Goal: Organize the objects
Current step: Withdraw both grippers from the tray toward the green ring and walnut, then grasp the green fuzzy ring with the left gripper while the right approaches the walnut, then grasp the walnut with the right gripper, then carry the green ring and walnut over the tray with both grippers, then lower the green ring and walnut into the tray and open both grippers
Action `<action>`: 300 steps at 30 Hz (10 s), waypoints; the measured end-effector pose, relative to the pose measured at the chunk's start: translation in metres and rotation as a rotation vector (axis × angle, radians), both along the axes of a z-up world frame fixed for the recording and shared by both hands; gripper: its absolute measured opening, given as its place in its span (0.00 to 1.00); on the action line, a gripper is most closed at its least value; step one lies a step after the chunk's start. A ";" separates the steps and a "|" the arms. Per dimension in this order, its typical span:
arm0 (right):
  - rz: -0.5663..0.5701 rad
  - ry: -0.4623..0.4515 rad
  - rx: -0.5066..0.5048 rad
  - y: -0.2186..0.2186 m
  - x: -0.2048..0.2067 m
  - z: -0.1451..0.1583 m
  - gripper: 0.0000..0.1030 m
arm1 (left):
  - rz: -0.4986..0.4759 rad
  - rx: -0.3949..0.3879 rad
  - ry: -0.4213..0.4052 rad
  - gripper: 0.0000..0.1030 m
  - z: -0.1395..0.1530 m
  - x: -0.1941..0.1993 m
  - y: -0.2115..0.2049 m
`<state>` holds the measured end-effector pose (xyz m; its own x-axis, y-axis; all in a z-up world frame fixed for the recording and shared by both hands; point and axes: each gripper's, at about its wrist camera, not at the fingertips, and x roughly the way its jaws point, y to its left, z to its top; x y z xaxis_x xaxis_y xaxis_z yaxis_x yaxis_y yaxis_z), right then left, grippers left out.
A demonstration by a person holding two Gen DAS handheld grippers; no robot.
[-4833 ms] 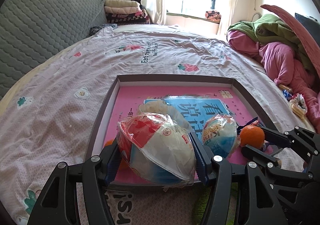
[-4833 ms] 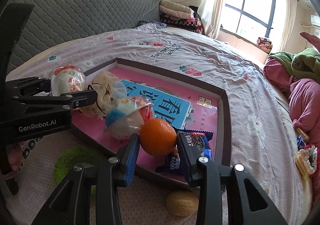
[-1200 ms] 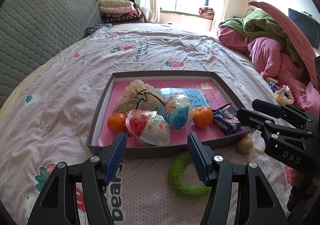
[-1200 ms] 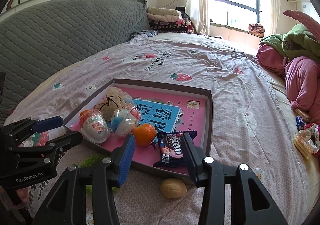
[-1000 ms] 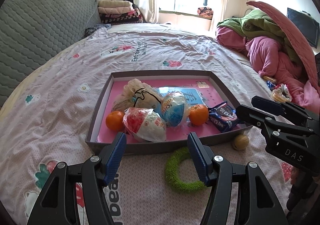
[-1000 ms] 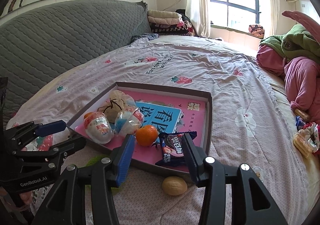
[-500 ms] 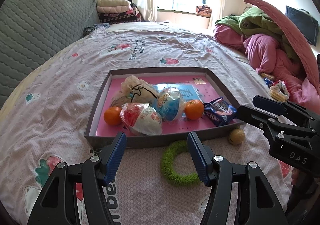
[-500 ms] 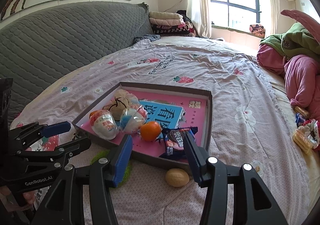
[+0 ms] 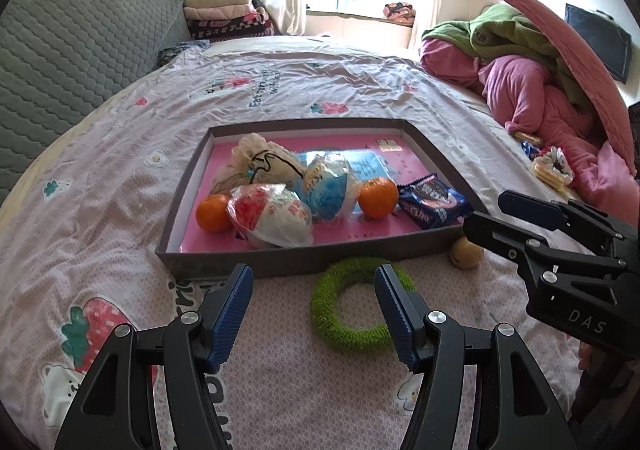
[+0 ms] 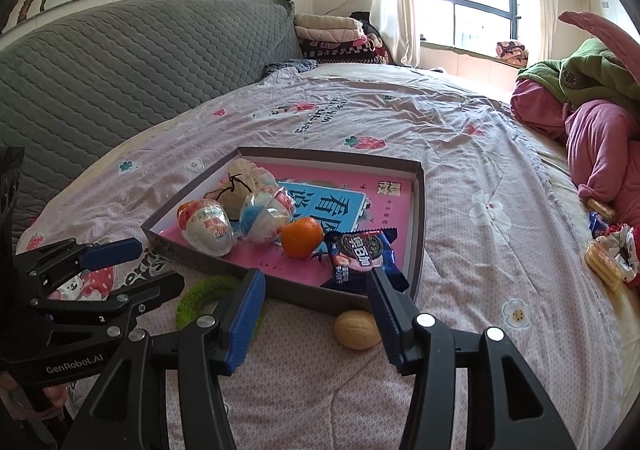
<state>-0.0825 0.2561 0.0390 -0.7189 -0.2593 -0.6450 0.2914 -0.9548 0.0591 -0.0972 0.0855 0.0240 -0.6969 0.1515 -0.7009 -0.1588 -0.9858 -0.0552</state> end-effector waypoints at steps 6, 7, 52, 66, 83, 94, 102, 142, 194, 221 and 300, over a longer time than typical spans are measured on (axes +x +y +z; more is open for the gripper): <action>-0.012 -0.012 0.002 0.003 0.002 -0.003 0.51 | -0.011 -0.010 -0.019 0.63 -0.009 0.001 0.003; -0.013 -0.014 0.002 0.003 0.002 -0.004 0.51 | -0.010 -0.011 -0.022 0.63 -0.010 0.002 0.003; -0.090 -0.161 -0.050 0.020 -0.005 -0.036 0.51 | 0.011 -0.017 -0.112 0.63 -0.045 -0.012 -0.003; -0.093 -0.181 0.010 0.014 -0.012 -0.047 0.51 | 0.013 -0.013 -0.114 0.63 -0.051 -0.020 -0.001; -0.101 -0.175 0.017 0.012 -0.019 -0.051 0.35 | 0.006 -0.007 -0.108 0.53 -0.056 -0.037 0.007; -0.080 -0.166 0.041 0.006 -0.017 -0.051 0.34 | -0.026 0.027 -0.104 0.18 -0.055 -0.039 0.011; -0.077 -0.172 0.035 0.007 -0.017 -0.052 0.34 | -0.027 0.134 -0.089 0.13 -0.048 -0.034 -0.001; -0.008 0.123 -0.066 0.000 0.009 0.008 0.34 | 0.178 0.163 0.108 0.13 0.029 -0.011 -0.087; 0.049 0.121 0.074 -0.042 -0.022 -0.029 0.34 | 0.118 0.065 0.087 0.15 -0.032 -0.079 -0.071; 0.066 0.071 0.093 -0.048 -0.036 -0.041 0.34 | 0.085 0.013 0.100 0.18 -0.033 -0.085 -0.057; 0.030 0.032 0.045 -0.040 -0.038 -0.040 0.39 | 0.142 0.026 -0.009 0.44 -0.030 -0.083 -0.080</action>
